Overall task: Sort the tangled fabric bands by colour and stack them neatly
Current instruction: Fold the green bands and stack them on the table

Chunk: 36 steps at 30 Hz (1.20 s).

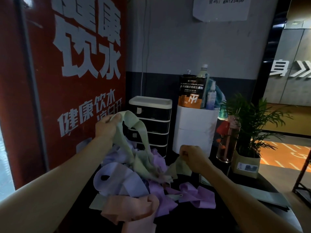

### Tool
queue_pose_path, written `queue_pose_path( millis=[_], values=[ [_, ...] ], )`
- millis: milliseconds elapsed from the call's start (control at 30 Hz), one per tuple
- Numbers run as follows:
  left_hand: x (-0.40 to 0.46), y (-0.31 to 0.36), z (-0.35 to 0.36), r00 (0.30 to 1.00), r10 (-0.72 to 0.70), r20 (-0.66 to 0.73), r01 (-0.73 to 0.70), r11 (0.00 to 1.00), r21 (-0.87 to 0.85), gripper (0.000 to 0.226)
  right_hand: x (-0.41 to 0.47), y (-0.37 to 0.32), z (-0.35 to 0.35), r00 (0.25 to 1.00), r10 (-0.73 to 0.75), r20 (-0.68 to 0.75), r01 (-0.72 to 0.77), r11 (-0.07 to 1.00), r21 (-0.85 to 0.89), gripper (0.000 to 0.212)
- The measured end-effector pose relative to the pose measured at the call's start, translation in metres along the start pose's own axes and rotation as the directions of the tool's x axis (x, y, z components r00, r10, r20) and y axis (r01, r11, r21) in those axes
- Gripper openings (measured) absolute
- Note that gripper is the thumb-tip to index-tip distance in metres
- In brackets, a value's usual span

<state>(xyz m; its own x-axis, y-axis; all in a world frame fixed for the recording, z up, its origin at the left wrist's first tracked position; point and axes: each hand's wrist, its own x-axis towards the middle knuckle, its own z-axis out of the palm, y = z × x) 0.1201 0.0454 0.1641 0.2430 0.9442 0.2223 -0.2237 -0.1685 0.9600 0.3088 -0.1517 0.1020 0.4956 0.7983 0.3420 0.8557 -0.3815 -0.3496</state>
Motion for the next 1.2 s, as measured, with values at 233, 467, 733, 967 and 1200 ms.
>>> queue_pose_path(
  millis=[233,467,733,967,1200],
  values=[
    [-0.009,0.003,0.004,0.97,0.081,0.231,-0.092,0.995,0.038,0.007,0.001,-0.027,0.007,0.993,-0.108,0.055,0.105,0.993,0.055,0.013],
    [-0.008,0.021,0.008,0.95,0.14,0.279,-0.14,0.99,-0.019,0.008,0.002,-0.046,0.019,0.972,-0.174,0.155,0.163,0.983,0.082,0.012],
    [-0.001,0.054,0.017,0.93,0.249,0.271,-0.236,0.968,-0.083,0.013,0.022,-0.08,-0.014,0.981,-0.137,0.14,0.095,0.958,0.271,0.029],
    [-0.001,0.079,0.028,0.927,0.249,0.281,-0.208,0.964,-0.169,0.008,0.046,-0.127,-0.051,0.993,-0.076,-0.091,0.108,0.899,0.425,0.046],
    [-0.001,0.089,0.025,0.924,0.256,0.285,-0.213,0.962,-0.171,0.011,0.048,-0.148,-0.079,0.973,-0.091,-0.212,0.208,0.745,0.634,0.018]
  ],
)
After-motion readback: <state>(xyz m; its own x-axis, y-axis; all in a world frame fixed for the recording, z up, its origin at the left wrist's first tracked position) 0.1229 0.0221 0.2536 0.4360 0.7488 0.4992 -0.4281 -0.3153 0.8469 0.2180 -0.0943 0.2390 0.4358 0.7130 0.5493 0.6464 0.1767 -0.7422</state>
